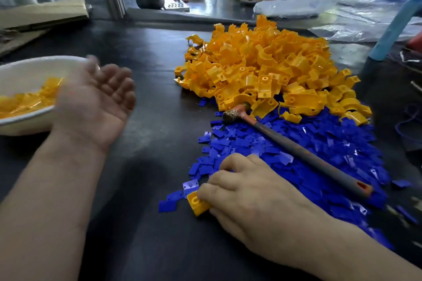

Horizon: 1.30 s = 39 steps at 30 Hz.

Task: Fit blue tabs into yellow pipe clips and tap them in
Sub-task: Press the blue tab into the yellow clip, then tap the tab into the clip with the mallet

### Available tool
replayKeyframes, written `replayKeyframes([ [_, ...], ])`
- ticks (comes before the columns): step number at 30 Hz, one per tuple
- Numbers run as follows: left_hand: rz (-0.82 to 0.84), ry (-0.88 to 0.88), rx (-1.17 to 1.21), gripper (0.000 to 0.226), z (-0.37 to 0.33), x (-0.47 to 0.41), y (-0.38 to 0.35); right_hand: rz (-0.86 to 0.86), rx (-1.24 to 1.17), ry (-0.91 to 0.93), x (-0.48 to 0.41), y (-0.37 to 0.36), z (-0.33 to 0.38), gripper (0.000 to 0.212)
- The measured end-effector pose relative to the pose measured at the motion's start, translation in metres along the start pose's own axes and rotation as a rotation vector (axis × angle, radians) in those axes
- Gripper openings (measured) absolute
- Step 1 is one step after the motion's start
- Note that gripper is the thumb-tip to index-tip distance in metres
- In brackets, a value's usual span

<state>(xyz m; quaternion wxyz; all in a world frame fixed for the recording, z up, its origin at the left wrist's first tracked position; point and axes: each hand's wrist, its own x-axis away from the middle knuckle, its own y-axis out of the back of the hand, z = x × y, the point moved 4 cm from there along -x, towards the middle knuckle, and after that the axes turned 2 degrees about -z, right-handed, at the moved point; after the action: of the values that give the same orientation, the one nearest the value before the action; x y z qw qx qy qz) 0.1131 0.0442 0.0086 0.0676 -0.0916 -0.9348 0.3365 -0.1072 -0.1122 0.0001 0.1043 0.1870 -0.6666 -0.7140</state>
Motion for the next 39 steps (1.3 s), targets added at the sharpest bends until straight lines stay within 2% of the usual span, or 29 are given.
replayKeyframes([
  [1,0.013,0.034,-0.181,0.022,0.012,0.009,-0.014,-0.056,-0.09,-0.031,0.0,0.003,-0.003,0.027],
  [2,0.094,0.052,-0.361,0.021,0.024,0.017,-0.025,-0.106,-0.207,-0.081,0.001,0.004,-0.008,0.023],
  [5,0.242,0.071,-0.667,0.015,0.053,0.044,-0.047,-0.325,-0.625,-0.372,0.01,0.013,-0.033,0.015],
  [7,0.312,0.094,-0.766,0.022,0.063,0.056,-0.058,-0.432,-1.211,-0.6,0.014,0.01,-0.049,0.019],
  [9,0.421,0.115,-0.769,0.039,0.07,0.069,-0.068,-0.483,-1.759,-0.693,0.013,0.006,-0.054,0.023],
  [10,0.481,0.12,-0.784,0.044,0.074,0.075,-0.072,-0.477,-1.901,-0.681,0.01,0.006,-0.053,0.026],
  [12,0.562,0.133,-0.818,0.042,0.08,0.086,-0.081,-0.432,-2.032,-0.639,0.006,0.006,-0.05,0.033],
  [18,0.507,0.13,-0.799,0.022,0.086,0.09,-0.084,-0.37,-2.074,-0.63,0.006,0.001,-0.05,0.034],
  [23,0.491,0.138,-0.741,0.031,0.087,0.088,-0.081,-0.382,-2.211,-0.651,0.002,-0.002,-0.05,0.042],
  [25,0.49,0.143,-0.696,0.027,0.086,0.086,-0.08,-0.405,-2.264,-0.662,0.002,-0.004,-0.052,0.043],
  [27,0.497,0.143,-0.645,0.023,0.084,0.084,-0.08,-0.419,-2.206,-0.696,0.003,-0.007,-0.055,0.036],
  [30,0.49,0.134,-0.52,0.017,0.081,0.081,-0.082,-0.544,-2.021,-0.816,0.01,-0.014,-0.065,0.022],
  [34,0.404,0.181,-0.421,0.013,0.084,0.076,-0.078,-0.66,-1.823,-0.769,0.017,-0.004,-0.077,0.02],
  [36,0.384,0.229,-0.401,0.016,0.087,0.075,-0.076,-0.666,-1.804,-0.727,0.018,0.0,-0.08,0.023],
  [39,0.43,0.29,-0.4,0.038,0.09,0.08,-0.077,-0.65,-1.663,-0.694,0.021,0.005,-0.083,0.021],
])
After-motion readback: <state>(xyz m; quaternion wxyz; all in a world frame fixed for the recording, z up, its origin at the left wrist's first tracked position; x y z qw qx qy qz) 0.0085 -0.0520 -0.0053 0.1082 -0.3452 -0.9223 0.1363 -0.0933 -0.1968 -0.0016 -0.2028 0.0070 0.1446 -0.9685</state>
